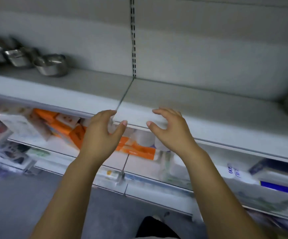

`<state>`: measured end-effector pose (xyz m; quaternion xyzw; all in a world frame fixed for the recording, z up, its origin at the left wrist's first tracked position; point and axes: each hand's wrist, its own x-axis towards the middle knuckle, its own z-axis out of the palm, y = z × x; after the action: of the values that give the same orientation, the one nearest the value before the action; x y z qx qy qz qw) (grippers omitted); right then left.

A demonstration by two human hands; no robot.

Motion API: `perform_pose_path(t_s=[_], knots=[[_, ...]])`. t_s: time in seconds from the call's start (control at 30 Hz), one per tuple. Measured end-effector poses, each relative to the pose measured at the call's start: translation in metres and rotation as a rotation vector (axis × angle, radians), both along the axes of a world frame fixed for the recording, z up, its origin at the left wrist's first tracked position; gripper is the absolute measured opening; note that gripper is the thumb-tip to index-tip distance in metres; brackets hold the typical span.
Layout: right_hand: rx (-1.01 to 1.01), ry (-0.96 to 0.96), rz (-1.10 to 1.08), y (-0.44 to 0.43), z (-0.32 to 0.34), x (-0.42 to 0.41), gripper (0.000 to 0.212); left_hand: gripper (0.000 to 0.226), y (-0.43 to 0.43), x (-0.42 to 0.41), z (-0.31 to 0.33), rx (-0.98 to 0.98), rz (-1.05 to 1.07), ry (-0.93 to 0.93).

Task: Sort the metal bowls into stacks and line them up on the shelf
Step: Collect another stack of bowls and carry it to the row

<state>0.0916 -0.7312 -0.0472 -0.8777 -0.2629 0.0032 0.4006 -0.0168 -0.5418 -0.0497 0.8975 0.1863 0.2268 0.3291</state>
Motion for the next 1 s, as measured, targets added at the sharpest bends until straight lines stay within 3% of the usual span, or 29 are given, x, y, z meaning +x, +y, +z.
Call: perform_pose_path(t_s=[0.5,1.0], knots=[[0.029,-0.010,0.393,0.218,0.008,0.028,0.044,0.053,0.164,-0.045,0.015,0.053,0.411,0.065],[0.028,0.003,0.649,0.396,0.010,0.054,0.041,0.048,0.307,-0.054,0.018,-0.118,0.770,-0.074]])
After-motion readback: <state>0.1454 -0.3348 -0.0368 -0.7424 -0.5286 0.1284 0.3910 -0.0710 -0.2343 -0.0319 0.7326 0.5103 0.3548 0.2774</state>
